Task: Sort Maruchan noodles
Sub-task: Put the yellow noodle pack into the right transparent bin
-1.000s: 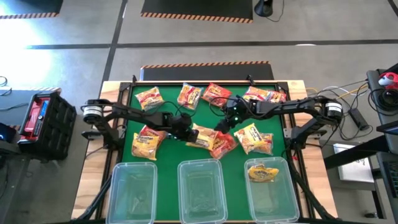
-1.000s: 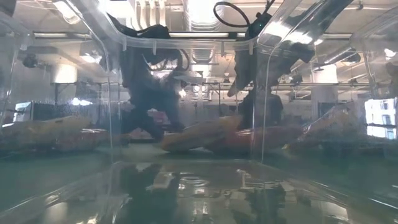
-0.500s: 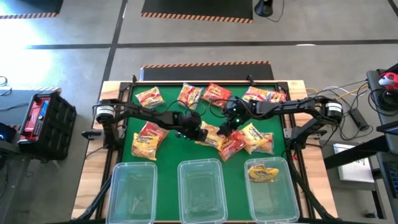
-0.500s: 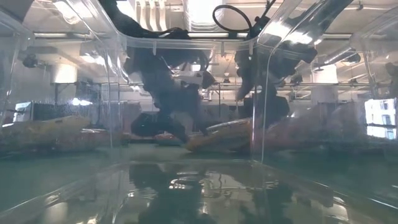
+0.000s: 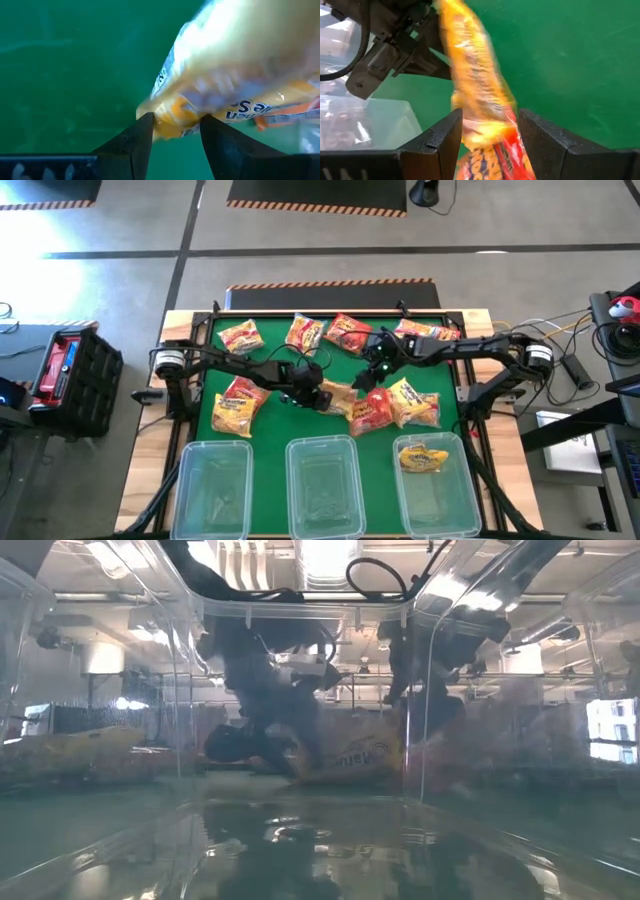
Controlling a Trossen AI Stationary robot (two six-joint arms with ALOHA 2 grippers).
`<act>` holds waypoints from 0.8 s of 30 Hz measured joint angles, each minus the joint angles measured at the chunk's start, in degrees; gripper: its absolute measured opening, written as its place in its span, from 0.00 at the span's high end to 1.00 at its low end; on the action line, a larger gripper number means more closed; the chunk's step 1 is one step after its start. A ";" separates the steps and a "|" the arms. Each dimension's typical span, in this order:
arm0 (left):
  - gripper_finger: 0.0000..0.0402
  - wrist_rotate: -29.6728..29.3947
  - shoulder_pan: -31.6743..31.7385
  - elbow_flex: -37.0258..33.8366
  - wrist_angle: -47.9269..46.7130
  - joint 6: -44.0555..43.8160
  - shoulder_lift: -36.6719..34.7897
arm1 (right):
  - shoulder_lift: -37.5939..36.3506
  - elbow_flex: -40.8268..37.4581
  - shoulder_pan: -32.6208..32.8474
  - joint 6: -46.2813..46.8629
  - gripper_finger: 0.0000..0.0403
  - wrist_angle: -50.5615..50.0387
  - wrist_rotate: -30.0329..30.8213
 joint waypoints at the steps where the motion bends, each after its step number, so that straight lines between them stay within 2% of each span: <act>1: 0.64 -0.17 0.00 0.02 -0.08 0.00 0.00 | 0.00 0.00 -0.09 -0.27 0.55 0.00 0.08; 15: 0.64 -0.98 0.02 0.02 -0.21 -0.04 0.00 | 0.07 0.00 0.03 -5.74 0.54 0.37 0.10; 20: 0.64 -1.04 0.02 0.02 -0.21 -0.48 0.00 | 0.93 0.00 0.03 -6.60 0.52 0.55 5.47; 24: 0.64 -1.06 0.04 0.02 -0.21 -0.93 0.00 | 2.01 0.00 0.01 -6.56 0.52 1.21 5.69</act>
